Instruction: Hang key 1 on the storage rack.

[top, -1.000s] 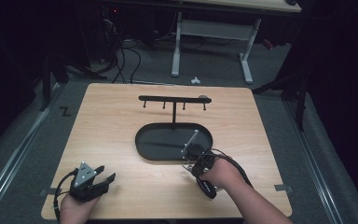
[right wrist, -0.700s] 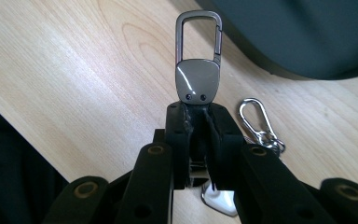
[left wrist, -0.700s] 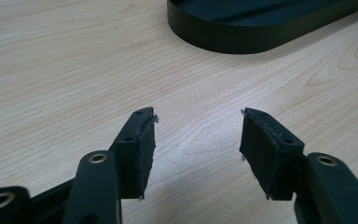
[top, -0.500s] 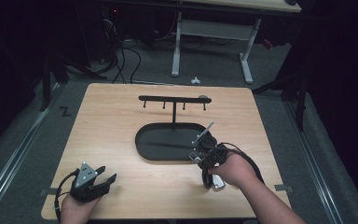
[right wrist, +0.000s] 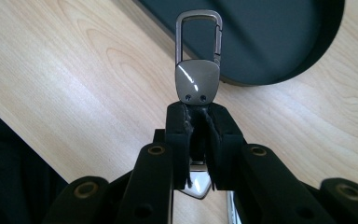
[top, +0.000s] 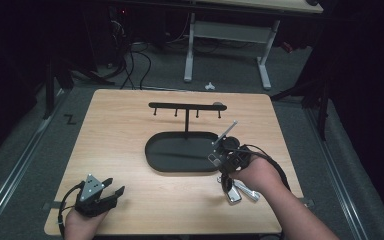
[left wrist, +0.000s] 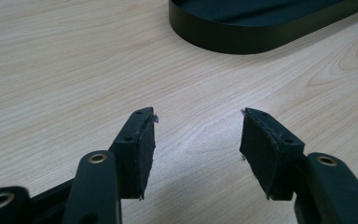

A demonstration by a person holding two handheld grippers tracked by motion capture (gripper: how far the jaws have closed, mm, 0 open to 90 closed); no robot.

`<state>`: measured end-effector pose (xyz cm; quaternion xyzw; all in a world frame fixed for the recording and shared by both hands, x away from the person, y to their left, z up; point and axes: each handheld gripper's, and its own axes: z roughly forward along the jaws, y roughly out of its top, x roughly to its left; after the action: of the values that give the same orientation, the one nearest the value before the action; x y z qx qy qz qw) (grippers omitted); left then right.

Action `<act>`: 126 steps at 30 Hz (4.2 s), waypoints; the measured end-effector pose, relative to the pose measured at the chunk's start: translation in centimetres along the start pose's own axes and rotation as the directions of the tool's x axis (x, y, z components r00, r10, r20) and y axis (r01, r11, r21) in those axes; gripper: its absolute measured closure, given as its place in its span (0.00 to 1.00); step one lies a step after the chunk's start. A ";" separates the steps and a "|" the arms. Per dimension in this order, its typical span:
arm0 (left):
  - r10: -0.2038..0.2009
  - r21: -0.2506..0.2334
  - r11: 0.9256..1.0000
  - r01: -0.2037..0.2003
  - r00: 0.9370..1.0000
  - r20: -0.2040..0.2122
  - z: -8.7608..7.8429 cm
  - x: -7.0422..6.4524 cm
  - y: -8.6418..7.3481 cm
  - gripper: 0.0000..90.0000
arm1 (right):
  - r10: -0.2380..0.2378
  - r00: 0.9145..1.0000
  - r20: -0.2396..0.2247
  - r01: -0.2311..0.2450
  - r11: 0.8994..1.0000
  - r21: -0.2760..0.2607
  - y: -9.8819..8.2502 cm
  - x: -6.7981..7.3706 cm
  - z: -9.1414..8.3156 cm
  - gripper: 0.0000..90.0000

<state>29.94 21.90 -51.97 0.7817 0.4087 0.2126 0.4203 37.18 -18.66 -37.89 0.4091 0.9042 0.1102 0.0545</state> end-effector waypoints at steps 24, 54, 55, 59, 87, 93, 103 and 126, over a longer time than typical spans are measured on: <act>-0.017 0.009 1.000 0.017 1.000 -0.005 -0.9 0.5 -0.8 0.50 | 0.019 1.000 0.018 -0.018 0.999 -0.045 3.1 -1.5 -2.0 0.89; -0.018 0.006 1.000 0.018 1.000 0.007 -0.9 0.5 -0.8 0.50 | 0.044 0.998 0.041 -0.039 0.992 -0.124 9.1 -2.6 -3.5 0.89; -0.019 0.007 1.000 0.019 1.000 0.008 -1.0 0.5 -0.8 0.50 | 0.042 0.998 0.042 -0.037 0.991 -0.126 9.2 -2.7 -3.5 0.89; -0.023 0.003 1.000 0.023 1.000 0.007 -1.0 0.6 -0.8 0.50 | 0.053 0.997 0.050 -0.046 0.991 -0.125 9.7 -3.0 -3.4 0.89; -0.019 0.009 1.000 0.019 1.000 0.017 -0.9 0.5 -0.8 0.50 | 0.101 0.993 0.066 -0.092 0.988 -0.128 11.2 -3.7 -0.9 0.89; -0.018 0.010 1.000 0.018 1.000 0.018 -0.8 0.5 -0.8 0.50 | 0.112 0.991 0.080 -0.100 0.985 -0.138 11.6 -3.9 -0.4 0.89; -0.020 0.013 1.000 0.020 1.000 0.022 -0.8 0.5 -0.9 0.50 | 0.116 0.989 0.092 -0.104 0.986 -0.127 11.9 -3.6 1.0 0.87; 0.009 0.036 0.999 -0.010 0.999 0.032 -0.2 0.0 -0.7 0.50 | 0.110 0.992 0.058 -0.100 0.984 -0.144 4.9 -2.1 1.3 0.65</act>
<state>29.48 22.25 -52.47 0.7944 0.4021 0.1946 0.4115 42.38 -16.94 -37.96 0.4547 0.8690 0.1629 0.1071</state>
